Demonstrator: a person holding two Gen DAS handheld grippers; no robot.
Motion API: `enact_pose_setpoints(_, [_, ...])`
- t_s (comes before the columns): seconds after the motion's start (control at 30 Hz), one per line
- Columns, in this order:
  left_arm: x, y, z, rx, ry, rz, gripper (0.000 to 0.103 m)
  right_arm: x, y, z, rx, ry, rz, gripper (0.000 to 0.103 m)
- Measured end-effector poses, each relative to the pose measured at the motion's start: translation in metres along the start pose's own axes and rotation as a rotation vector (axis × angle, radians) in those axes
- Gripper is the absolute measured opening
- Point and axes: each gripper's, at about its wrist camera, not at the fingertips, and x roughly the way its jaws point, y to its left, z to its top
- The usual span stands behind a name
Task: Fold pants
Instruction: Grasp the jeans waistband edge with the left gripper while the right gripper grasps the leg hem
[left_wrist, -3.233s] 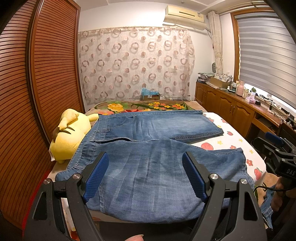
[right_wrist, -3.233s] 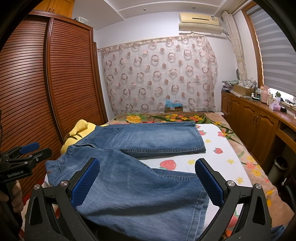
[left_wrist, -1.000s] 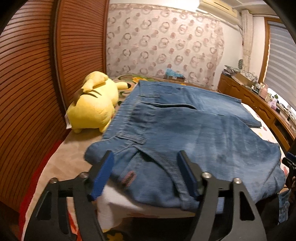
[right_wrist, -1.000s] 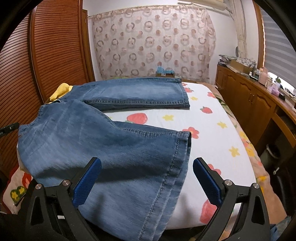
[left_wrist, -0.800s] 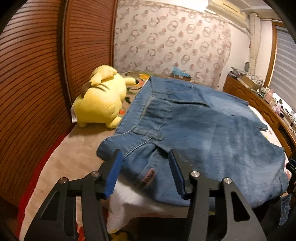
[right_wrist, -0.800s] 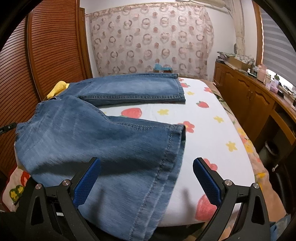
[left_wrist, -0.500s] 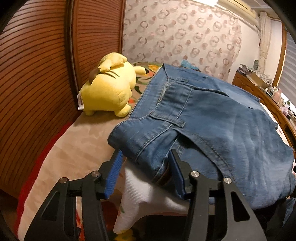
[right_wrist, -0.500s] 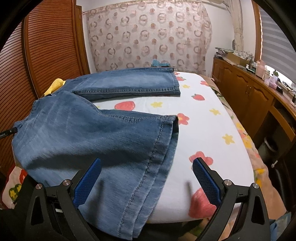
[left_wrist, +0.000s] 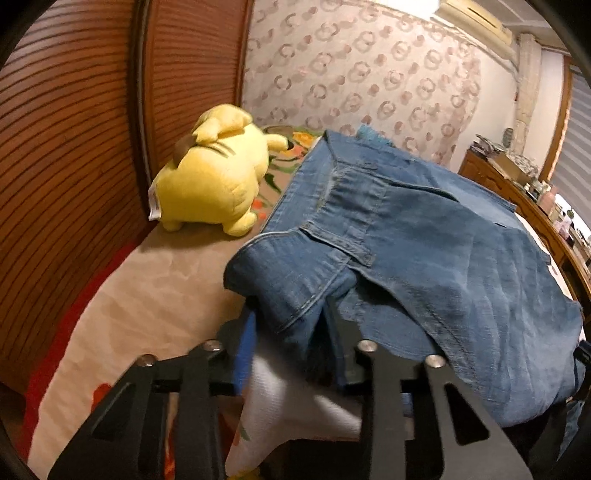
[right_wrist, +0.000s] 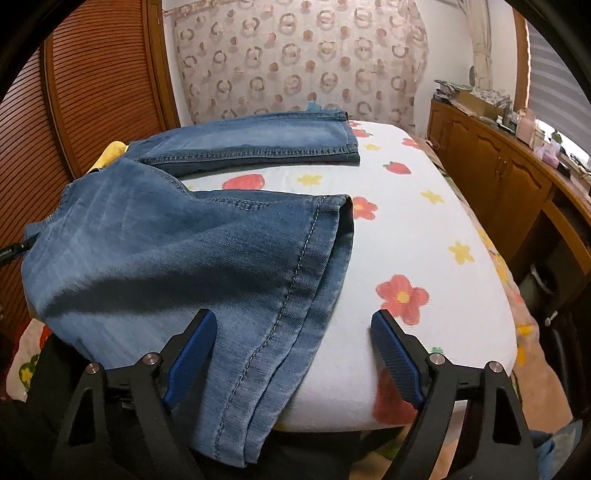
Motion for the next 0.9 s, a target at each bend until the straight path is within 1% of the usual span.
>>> enact_pose_setpoints(0.03, [-0.002,-0.002,0.000,0.014,-0.010,0.006,0.029,-0.001,0.000,0.001,0.000,0.001,0.005,0.086])
enact_pose_setpoints(0.1, [-0.006,-0.006,0.003,0.030,-0.031,0.004,0.021,-0.001,-0.001,0.003,0.001,0.001,0.006,0.084])
enact_pose_setpoints(0.17, [-0.012,-0.009,0.006,0.036,-0.055,-0.004,0.017,-0.002,-0.001,0.002,0.000,0.000,0.004,0.081])
enact_pose_setpoints(0.2, [-0.014,-0.009,0.007,0.037,-0.062,-0.004,0.017,-0.003,-0.001,0.002,-0.002,-0.001,0.001,0.080])
enact_pose_setpoints(0.27, [-0.021,-0.012,0.011,0.041,-0.084,-0.013,0.017,0.000,-0.002,0.005,-0.005,-0.003,-0.006,0.071])
enact_pose_setpoints(0.3, [-0.022,-0.013,0.013,0.044,-0.089,-0.016,0.017,-0.001,-0.002,0.005,-0.007,-0.003,-0.010,0.069])
enact_pose_setpoints(0.37, [-0.023,-0.016,0.017,0.053,-0.097,-0.022,0.017,-0.002,-0.003,0.005,-0.007,-0.002,-0.008,0.061])
enact_pose_setpoints(0.5, [-0.024,-0.019,0.021,0.059,-0.104,-0.028,0.017,-0.002,-0.002,0.006,-0.012,-0.002,-0.010,0.058])
enact_pose_setpoints(0.6, [-0.024,-0.021,0.023,0.065,-0.108,-0.031,0.016,-0.002,-0.001,0.007,-0.017,0.001,-0.006,0.050])
enact_pose_setpoints(0.67, [-0.025,-0.023,0.023,0.070,-0.114,-0.033,0.015,-0.003,0.000,0.008,-0.022,0.003,0.004,0.037])
enact_pose_setpoints(0.7, [-0.027,-0.026,0.024,0.074,-0.118,-0.033,0.014,-0.003,0.000,0.009,-0.026,0.005,0.006,0.035])
enact_pose_setpoints(0.77, [-0.029,-0.028,0.026,0.081,-0.127,-0.034,0.013,-0.002,0.002,0.011,-0.039,0.008,0.009,0.023])
enact_pose_setpoints(0.8, [-0.030,-0.031,0.027,0.084,-0.134,-0.036,0.012,-0.002,0.002,0.012,-0.047,0.012,0.010,0.020])
enact_pose_setpoints(0.83, [-0.032,-0.032,0.029,0.088,-0.141,-0.040,0.012,-0.001,0.002,0.013,-0.054,0.016,0.018,0.014])
enact_pose_setpoints(0.9, [-0.035,-0.037,0.036,0.096,-0.160,-0.049,0.011,-0.001,0.002,0.016,-0.061,0.026,0.039,0.009])
